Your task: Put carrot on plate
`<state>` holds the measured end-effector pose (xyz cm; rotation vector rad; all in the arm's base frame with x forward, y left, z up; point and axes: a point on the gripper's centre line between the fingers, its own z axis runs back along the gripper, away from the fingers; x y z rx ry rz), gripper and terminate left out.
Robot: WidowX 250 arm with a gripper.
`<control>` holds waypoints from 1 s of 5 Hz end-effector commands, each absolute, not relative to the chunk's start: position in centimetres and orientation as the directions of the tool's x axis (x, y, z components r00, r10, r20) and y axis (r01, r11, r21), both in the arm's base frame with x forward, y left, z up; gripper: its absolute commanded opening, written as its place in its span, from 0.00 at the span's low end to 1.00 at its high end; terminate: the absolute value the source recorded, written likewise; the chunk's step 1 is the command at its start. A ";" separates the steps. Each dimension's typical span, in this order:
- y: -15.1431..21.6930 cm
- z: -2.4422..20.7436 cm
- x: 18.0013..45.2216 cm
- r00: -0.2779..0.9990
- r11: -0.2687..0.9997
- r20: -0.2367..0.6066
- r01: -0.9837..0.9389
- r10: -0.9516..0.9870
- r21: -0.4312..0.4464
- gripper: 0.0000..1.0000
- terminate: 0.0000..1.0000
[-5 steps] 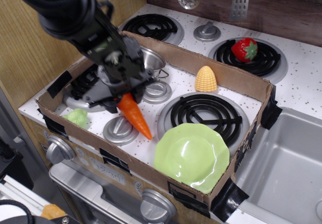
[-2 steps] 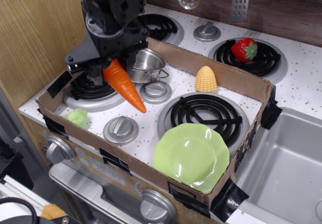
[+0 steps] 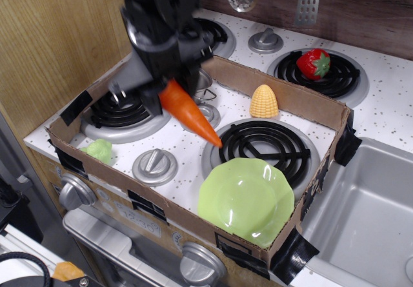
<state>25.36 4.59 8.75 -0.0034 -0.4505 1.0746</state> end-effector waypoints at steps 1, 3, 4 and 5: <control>0.9 5.1 24.9 0.331 0.437 0.372 -0.864 0.867 -0.249 0.00 0.00; -1.6 3.8 23.2 0.281 0.383 0.360 -0.888 0.890 -0.255 0.00 0.00; -2.6 4.4 22.7 0.250 0.366 0.385 -0.891 0.889 -0.267 0.00 0.00; -3.1 5.0 22.7 0.252 0.385 0.405 -0.875 0.879 -0.292 1.00 0.00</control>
